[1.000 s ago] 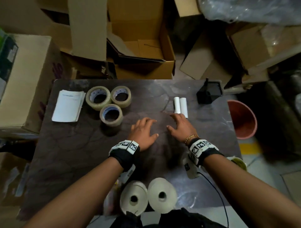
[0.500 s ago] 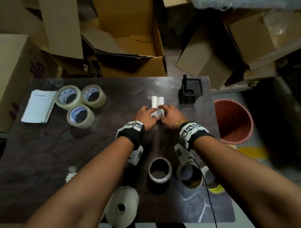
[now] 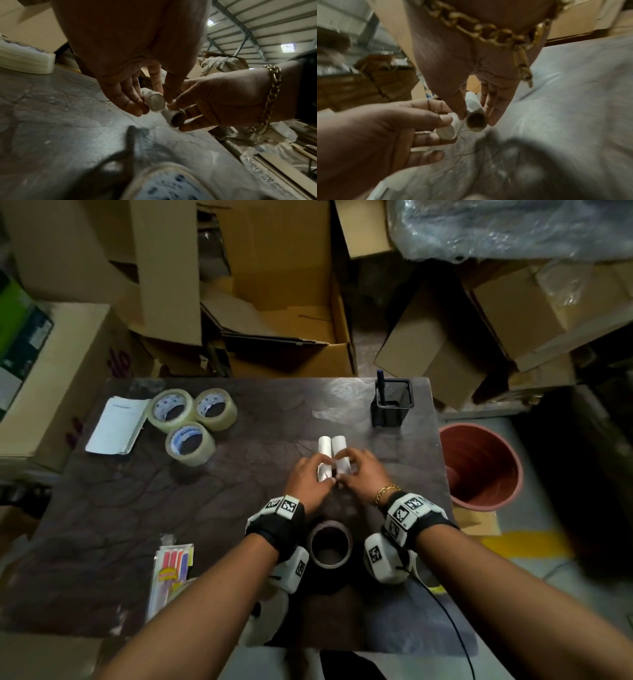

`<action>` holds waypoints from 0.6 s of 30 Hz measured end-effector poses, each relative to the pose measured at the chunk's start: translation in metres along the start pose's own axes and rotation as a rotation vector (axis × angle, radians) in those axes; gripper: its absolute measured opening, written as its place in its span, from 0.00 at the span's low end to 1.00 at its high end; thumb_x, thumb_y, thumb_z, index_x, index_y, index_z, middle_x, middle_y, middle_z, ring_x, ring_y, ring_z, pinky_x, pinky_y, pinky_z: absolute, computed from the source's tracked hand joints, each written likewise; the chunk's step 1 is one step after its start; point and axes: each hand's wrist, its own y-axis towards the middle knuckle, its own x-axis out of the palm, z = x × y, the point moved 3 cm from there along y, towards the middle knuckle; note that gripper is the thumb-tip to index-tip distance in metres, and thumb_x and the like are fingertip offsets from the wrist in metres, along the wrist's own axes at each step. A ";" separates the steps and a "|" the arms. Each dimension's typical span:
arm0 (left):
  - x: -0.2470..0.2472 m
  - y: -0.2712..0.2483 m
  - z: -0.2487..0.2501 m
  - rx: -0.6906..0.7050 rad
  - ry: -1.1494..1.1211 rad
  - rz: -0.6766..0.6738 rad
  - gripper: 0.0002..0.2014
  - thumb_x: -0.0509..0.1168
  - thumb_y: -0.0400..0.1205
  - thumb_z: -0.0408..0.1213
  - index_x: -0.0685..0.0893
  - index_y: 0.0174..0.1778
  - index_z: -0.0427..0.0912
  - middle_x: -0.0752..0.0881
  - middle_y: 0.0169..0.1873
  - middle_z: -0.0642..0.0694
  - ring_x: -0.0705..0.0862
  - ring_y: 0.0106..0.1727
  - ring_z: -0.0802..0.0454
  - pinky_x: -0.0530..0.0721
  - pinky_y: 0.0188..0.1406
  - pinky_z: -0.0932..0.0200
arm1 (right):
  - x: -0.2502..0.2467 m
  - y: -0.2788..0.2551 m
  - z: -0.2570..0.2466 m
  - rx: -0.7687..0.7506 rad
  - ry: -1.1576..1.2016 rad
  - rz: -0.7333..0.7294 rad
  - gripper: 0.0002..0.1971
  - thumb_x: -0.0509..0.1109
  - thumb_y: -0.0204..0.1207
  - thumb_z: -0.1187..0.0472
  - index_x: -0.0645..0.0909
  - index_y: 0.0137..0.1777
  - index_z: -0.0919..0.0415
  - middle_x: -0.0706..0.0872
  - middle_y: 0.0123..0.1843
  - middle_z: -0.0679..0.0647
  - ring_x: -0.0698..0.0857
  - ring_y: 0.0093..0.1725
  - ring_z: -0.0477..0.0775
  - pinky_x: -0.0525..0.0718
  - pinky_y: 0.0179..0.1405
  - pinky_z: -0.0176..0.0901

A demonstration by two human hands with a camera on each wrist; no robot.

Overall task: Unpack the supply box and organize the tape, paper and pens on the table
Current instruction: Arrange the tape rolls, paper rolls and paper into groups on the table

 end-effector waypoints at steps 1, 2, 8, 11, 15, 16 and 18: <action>0.001 -0.013 0.002 0.024 -0.033 0.006 0.16 0.71 0.74 0.36 0.81 0.57 0.51 0.81 0.53 0.41 0.84 0.53 0.42 0.82 0.58 0.51 | -0.001 -0.015 0.000 -0.020 0.038 0.006 0.19 0.76 0.68 0.58 0.81 0.58 0.43 0.80 0.56 0.59 0.85 0.51 0.60 0.83 0.55 0.45; 0.004 -0.025 0.003 0.044 -0.061 0.003 0.16 0.71 0.73 0.36 0.81 0.56 0.52 0.81 0.53 0.41 0.85 0.52 0.42 0.83 0.58 0.49 | -0.001 -0.031 0.000 -0.038 0.085 0.012 0.19 0.75 0.66 0.56 0.80 0.56 0.38 0.83 0.56 0.59 0.86 0.50 0.60 0.86 0.55 0.52; 0.036 -0.107 -0.003 0.172 -0.133 -0.055 0.18 0.72 0.73 0.36 0.80 0.56 0.59 0.81 0.53 0.46 0.87 0.50 0.45 0.86 0.54 0.44 | 0.001 -0.138 0.022 -0.069 0.170 0.096 0.21 0.73 0.67 0.57 0.80 0.54 0.28 0.85 0.55 0.57 0.88 0.43 0.57 0.88 0.48 0.62; 0.054 -0.150 -0.017 0.197 -0.157 -0.105 0.18 0.69 0.73 0.41 0.81 0.59 0.56 0.80 0.57 0.46 0.86 0.55 0.45 0.84 0.59 0.43 | 0.015 -0.185 0.035 -0.044 0.174 0.115 0.20 0.72 0.69 0.60 0.80 0.54 0.32 0.82 0.59 0.55 0.88 0.49 0.55 0.87 0.56 0.57; 0.073 -0.201 -0.035 0.180 -0.109 -0.182 0.20 0.69 0.76 0.39 0.81 0.64 0.54 0.78 0.63 0.46 0.83 0.63 0.47 0.80 0.67 0.49 | 0.043 -0.236 0.054 -0.022 0.130 0.108 0.20 0.67 0.66 0.56 0.82 0.58 0.40 0.82 0.54 0.49 0.85 0.50 0.53 0.85 0.56 0.57; 0.077 -0.211 -0.040 0.179 -0.088 -0.202 0.20 0.69 0.76 0.38 0.80 0.65 0.53 0.77 0.64 0.46 0.82 0.63 0.48 0.79 0.67 0.51 | 0.050 -0.248 0.061 -0.004 0.135 0.110 0.19 0.67 0.66 0.55 0.83 0.58 0.42 0.82 0.54 0.49 0.85 0.52 0.53 0.85 0.57 0.57; 0.085 -0.226 -0.052 0.170 -0.035 -0.257 0.21 0.69 0.77 0.39 0.79 0.67 0.53 0.75 0.64 0.45 0.81 0.63 0.47 0.78 0.67 0.53 | 0.063 -0.267 0.076 0.055 0.106 0.104 0.19 0.69 0.68 0.54 0.84 0.59 0.43 0.82 0.54 0.49 0.84 0.55 0.53 0.83 0.60 0.55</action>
